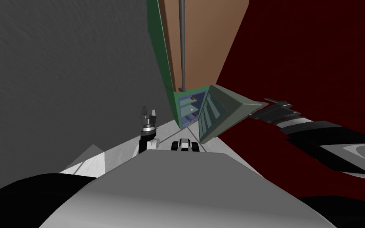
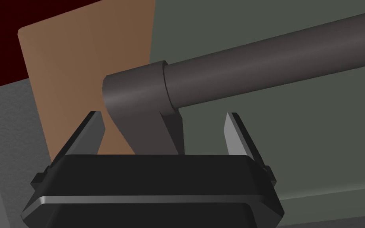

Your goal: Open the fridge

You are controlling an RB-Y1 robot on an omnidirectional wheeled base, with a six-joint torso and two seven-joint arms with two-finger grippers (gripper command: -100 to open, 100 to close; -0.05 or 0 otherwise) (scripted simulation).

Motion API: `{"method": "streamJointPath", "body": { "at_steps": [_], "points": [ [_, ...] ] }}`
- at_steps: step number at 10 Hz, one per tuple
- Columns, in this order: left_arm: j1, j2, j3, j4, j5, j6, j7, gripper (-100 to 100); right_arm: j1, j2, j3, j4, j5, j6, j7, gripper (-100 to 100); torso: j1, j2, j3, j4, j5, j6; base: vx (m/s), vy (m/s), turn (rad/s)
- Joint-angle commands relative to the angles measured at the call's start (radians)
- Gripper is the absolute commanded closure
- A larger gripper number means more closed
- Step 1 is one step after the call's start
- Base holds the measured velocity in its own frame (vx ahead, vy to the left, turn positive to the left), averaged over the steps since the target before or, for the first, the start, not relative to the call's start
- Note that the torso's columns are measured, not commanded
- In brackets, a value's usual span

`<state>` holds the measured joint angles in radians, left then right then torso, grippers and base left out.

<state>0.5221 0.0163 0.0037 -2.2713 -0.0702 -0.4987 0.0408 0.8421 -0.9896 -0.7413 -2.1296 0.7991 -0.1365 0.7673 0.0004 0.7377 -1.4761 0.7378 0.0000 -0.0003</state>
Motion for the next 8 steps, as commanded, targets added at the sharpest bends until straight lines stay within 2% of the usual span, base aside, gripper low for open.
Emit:
{"method": "streamJointPath", "body": {
  "at_steps": [1,3,4,5,6,8],
  "points": [
    [0.000,0.000,0.000,0.000,0.000,0.000,0.000,0,-0.005,0.021,0.000,0.020,0.048,0.050,0.045,-100,0.000,0.000,0.000,0.000,0.000,-0.001,0.034,0.121,-0.010],
    [0.000,0.000,0.000,0.000,0.000,0.000,0.000,0,-0.004,0.020,-0.004,0.018,0.038,0.035,0.038,-100,-0.003,0.001,0.000,0.000,0.000,0.000,0.008,0.035,-0.006],
    [0.000,0.000,0.000,0.000,0.000,0.000,0.000,0,-0.003,0.020,-0.004,0.017,0.038,0.035,0.037,100,-0.004,0.001,0.000,0.000,-0.001,0.000,0.001,0.005,0.001],
    [0.000,0.000,0.000,0.000,0.000,0.000,0.000,0,-0.009,0.016,0.000,0.004,0.035,0.024,0.038,100,-0.003,0.001,0.000,0.000,-0.001,0.000,-0.035,-0.159,0.056],
    [0.000,0.000,0.000,0.000,0.000,0.000,0.000,0,-0.012,0.013,0.002,-0.002,0.034,0.018,0.038,100,-0.011,0.000,-0.001,0.001,-0.002,-0.001,-0.052,-0.243,0.089],
    [0.000,0.001,0.001,0.000,0.000,0.000,0.000,0,-0.018,0.009,0.005,-0.015,0.032,0.007,0.038,100,-0.008,-0.001,-0.001,0.001,-0.001,0.000,-0.023,-0.272,0.055]
  ]
}}
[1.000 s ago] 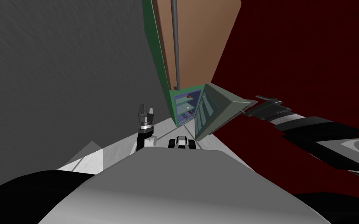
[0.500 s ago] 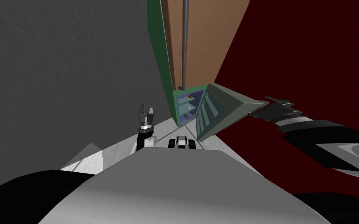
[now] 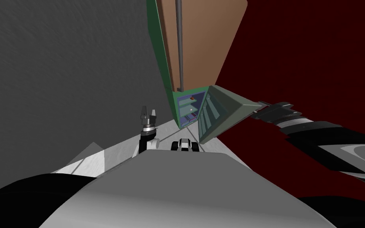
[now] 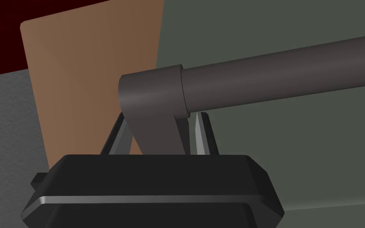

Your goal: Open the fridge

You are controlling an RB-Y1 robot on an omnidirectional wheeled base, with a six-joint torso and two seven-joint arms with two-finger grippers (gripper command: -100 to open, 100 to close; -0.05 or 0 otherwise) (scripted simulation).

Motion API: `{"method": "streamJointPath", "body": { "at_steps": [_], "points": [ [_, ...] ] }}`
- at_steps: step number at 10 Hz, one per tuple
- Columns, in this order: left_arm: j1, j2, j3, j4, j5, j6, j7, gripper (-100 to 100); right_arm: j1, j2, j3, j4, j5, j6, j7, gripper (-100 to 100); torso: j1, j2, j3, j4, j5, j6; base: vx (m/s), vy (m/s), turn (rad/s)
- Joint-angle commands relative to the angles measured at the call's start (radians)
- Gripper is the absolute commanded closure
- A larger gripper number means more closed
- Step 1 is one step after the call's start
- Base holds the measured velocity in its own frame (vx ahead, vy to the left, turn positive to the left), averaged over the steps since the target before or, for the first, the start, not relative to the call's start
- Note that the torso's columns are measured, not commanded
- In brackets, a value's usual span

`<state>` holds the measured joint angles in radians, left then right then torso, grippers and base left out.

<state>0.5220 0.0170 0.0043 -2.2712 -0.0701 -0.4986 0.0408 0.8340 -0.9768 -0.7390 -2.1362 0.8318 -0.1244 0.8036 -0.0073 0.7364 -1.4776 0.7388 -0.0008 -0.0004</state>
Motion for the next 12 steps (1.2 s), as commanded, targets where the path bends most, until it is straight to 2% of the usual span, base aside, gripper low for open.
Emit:
{"method": "streamJointPath", "body": {
  "at_steps": [1,4,5,6,9,10,11,12],
  "points": [
    [0.000,0.000,0.000,0.000,0.000,0.000,0.000,0,-0.013,-0.006,0.005,-0.015,-0.002,-0.011,0.002,100,0.006,-0.002,-0.001,-0.001,0.000,0.000,0.000,-0.273,0.032],
    [0.000,0.000,0.000,0.000,0.000,0.000,0.000,0,-0.024,-0.015,0.012,-0.042,-0.007,-0.034,0.002,100,0.010,0.000,0.000,-0.001,0.002,-0.001,-0.057,-0.296,0.078],
    [0.000,0.000,0.000,0.000,0.000,0.000,0.000,0,-0.025,-0.019,0.013,-0.035,-0.006,-0.025,0.001,100,0.012,0.000,0.001,-0.001,0.002,0.000,-0.020,-0.116,0.033],
    [0.000,0.000,0.000,0.000,0.000,0.000,0.000,0,-0.034,-0.021,0.020,-0.049,-0.008,-0.035,0.004,100,0.017,0.001,0.002,-0.002,0.001,0.002,0.009,-0.182,0.072],
    [0.000,0.000,0.000,0.000,0.000,0.000,0.000,0,-0.044,-0.021,0.034,-0.068,-0.010,-0.051,0.008,100,0.006,-0.001,-0.001,0.000,0.003,-0.002,-0.016,-0.278,0.085],
    [0.000,0.000,0.000,0.000,0.000,0.000,0.000,0,-0.025,-0.047,-0.005,-0.060,-0.027,-0.060,-0.017,-100,0.009,0.000,0.000,0.000,0.003,-0.001,0.007,-0.122,-0.058],
    [0.000,0.000,0.000,0.000,0.000,0.000,0.000,0,-0.014,-0.078,-0.035,-0.057,-0.043,-0.064,-0.040,-100,0.017,0.000,0.001,-0.001,0.004,0.001,0.032,0.032,-0.182],
    [0.000,-0.001,0.000,0.000,0.000,0.000,0.000,0,-0.009,-0.093,-0.051,-0.056,-0.050,-0.066,-0.051,-100,0.024,0.001,0.001,0.000,0.007,0.000,0.032,0.066,-0.135]
  ]
}}
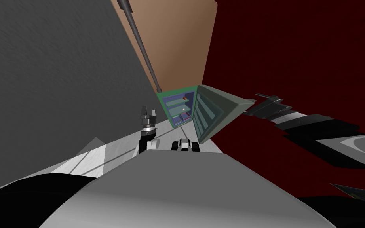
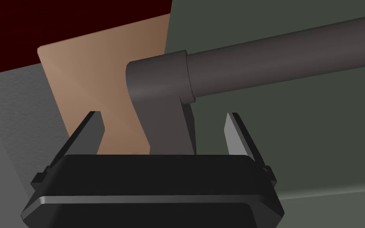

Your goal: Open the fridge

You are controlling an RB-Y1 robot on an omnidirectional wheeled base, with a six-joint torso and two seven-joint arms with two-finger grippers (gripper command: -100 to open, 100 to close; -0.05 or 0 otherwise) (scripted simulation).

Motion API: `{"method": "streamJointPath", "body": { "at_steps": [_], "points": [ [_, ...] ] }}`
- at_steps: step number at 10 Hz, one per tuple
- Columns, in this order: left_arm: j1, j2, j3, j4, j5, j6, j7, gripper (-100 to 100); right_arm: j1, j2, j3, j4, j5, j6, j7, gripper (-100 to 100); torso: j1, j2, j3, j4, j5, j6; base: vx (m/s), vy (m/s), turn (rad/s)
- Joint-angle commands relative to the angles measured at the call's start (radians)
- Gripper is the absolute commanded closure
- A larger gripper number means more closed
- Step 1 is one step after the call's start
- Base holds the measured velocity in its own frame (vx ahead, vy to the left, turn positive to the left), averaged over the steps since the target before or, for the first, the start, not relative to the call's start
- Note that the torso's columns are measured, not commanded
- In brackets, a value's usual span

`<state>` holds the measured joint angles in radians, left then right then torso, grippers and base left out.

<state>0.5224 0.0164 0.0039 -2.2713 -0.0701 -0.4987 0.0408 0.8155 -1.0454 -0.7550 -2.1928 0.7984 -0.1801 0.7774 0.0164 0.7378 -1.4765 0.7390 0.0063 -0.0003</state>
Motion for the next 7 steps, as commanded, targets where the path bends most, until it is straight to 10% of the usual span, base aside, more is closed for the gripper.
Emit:
{"method": "streamJointPath", "body": {
  "at_steps": [1,5,6,7],
  "points": [
    [0.000,0.000,0.000,0.000,0.000,0.000,0.000,0,0.020,-0.055,-0.065,0.003,-0.033,-0.015,-0.048,-100,0.000,0.003,0.001,0.001,0.001,-0.001,0.038,0.065,-0.111],
    [0.000,0.000,0.000,0.000,0.000,0.000,0.000,0,0.043,-0.086,-0.085,0.007,-0.048,-0.029,-0.071,-100,-0.008,0.004,0.000,0.007,0.004,-0.003,0.014,0.025,-0.065],
    [0.000,0.000,0.000,0.000,0.000,0.000,0.000,0,0.046,-0.087,-0.084,0.007,-0.048,-0.029,-0.073,0,-0.007,0.004,0.001,0.004,0.002,-0.002,0.000,-0.005,-0.004],
    [0.000,0.000,0.000,0.000,0.000,0.000,0.000,0,0.048,-0.087,-0.081,0.008,-0.048,-0.030,-0.073,0,-0.009,0.004,0.002,0.003,0.000,-0.001,0.000,0.000,0.000]
  ]
}}
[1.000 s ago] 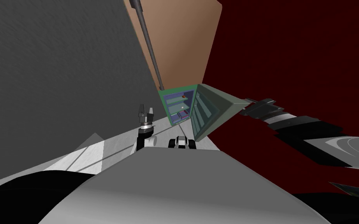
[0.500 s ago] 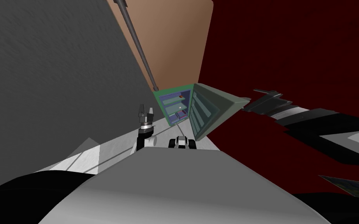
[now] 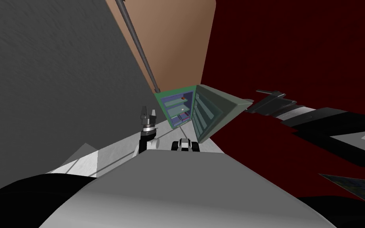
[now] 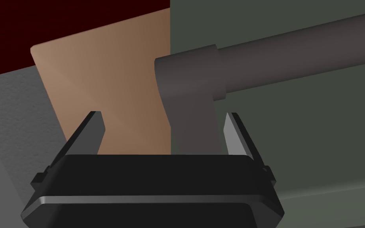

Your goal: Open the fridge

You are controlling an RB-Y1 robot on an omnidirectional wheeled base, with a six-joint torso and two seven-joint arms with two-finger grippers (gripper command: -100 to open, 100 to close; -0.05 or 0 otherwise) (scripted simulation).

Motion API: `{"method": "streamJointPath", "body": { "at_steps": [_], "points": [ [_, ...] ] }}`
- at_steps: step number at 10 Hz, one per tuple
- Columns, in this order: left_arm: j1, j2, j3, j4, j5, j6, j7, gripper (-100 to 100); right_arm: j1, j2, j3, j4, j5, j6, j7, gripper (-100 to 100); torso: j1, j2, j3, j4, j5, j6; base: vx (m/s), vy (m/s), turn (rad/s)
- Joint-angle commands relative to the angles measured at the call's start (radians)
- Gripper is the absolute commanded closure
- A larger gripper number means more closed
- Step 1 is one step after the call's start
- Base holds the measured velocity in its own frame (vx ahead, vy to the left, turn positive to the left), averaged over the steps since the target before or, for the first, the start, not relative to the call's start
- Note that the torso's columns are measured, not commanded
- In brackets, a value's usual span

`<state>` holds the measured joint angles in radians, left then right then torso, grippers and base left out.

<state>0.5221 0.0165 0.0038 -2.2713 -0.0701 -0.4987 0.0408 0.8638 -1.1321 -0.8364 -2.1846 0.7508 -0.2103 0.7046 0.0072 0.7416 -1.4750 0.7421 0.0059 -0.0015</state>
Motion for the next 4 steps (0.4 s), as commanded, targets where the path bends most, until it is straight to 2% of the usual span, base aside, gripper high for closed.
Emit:
{"method": "streamJointPath", "body": {
  "at_steps": [1,4],
  "points": [
    [0.000,0.000,0.000,0.000,0.000,0.000,0.000,0,0.002,0.000,0.002,0.000,0.000,-0.001,0.000,0,-0.002,0.000,0.000,-0.001,-0.001,0.001,0.000,0.000,0.000],
    [0.000,0.000,0.000,0.000,0.000,0.000,0.000,0,0.005,0.000,0.007,0.001,0.001,-0.004,0.001,0,-0.006,-0.001,0.000,-0.002,-0.004,0.002,0.000,0.000,0.000]
  ]
}}
